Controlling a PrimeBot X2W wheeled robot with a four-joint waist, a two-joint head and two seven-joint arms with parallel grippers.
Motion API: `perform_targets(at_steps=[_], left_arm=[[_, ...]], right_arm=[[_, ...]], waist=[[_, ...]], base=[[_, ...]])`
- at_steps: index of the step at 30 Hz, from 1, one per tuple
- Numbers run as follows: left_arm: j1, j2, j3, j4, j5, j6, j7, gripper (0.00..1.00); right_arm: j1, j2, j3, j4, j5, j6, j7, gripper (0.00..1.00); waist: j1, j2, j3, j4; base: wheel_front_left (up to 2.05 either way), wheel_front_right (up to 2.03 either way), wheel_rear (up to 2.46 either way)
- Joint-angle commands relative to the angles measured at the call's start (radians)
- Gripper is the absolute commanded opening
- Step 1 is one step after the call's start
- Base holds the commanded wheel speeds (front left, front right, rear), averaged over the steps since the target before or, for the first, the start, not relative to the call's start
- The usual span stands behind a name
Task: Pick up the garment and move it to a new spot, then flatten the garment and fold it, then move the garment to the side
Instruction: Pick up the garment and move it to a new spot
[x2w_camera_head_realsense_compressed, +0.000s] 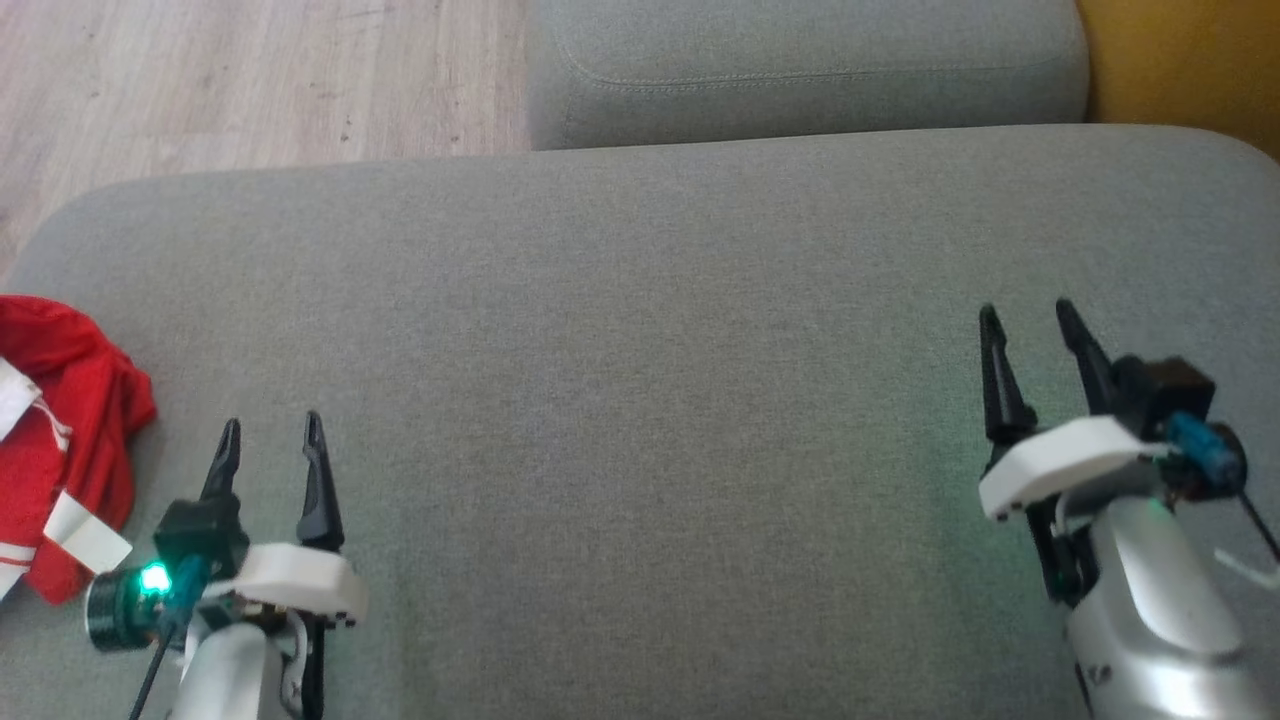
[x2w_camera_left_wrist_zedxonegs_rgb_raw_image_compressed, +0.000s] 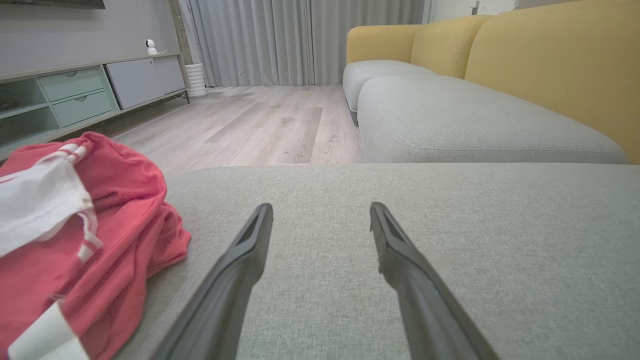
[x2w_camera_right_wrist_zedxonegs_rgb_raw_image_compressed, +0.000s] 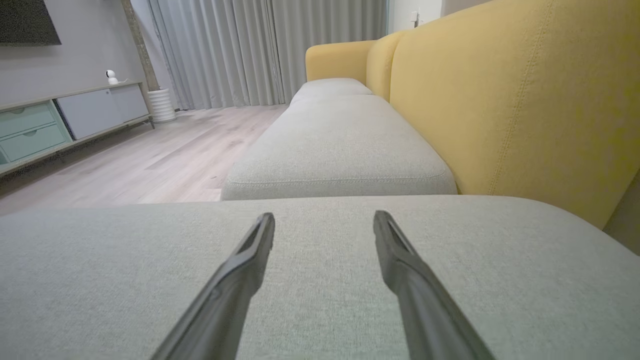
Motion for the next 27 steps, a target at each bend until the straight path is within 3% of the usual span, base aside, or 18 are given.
perform_targets(at_steps=[1, 21, 27], left_arm=[[-0.015, 0.014, 0.039, -0.039, -0.007, 0.0, -0.012, 1.0], [0.069, -0.014, 0.096, -0.122, 0.012, -0.012, -0.012, 1.0], [0.066, -0.031, 0.098, -0.132, 0.017, -0.016, -0.012, 1.0]], right_arm=[[-0.002, 0.003, 0.021, -0.044, 0.0, -0.001, -0.014, 1.0], [0.102, 0.011, 0.015, -0.127, 0.02, -0.001, -0.014, 1.0], [0.106, 0.008, 0.022, -0.134, 0.027, -0.001, -0.014, 1.0]], waist=[[0.0, 0.0, -0.001, 0.001], [0.0, 0.0, 0.0, 0.002], [0.0, 0.0, 0.016, 0.078]], base=[[0.0, 0.0, 0.0], [0.0, 0.0, 0.0], [0.0, 0.0, 0.0]])
